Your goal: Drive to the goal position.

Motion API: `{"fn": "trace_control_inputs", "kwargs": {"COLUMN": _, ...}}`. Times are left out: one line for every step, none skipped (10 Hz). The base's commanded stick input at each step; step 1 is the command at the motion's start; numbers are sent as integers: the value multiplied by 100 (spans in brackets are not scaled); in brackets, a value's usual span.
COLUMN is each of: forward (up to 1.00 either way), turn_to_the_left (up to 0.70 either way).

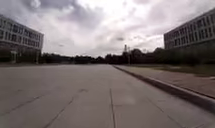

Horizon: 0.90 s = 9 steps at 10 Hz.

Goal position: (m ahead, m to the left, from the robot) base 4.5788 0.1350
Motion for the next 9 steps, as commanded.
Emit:
{"fn": "trace_control_inputs", "kwargs": {"forward": 100, "turn_to_the_left": 0}}
{"fn": "trace_control_inputs", "kwargs": {"forward": 100, "turn_to_the_left": 0}}
{"fn": "trace_control_inputs", "kwargs": {"forward": 100, "turn_to_the_left": 0}}
{"fn": "trace_control_inputs", "kwargs": {"forward": 100, "turn_to_the_left": 0}}
{"fn": "trace_control_inputs", "kwargs": {"forward": 100, "turn_to_the_left": -1}}
{"fn": "trace_control_inputs", "kwargs": {"forward": 100, "turn_to_the_left": -32}}
{"fn": "trace_control_inputs", "kwargs": {"forward": 100, "turn_to_the_left": -40}}
{"fn": "trace_control_inputs", "kwargs": {"forward": 100, "turn_to_the_left": -40}}
{"fn": "trace_control_inputs", "kwargs": {"forward": 100, "turn_to_the_left": -40}}
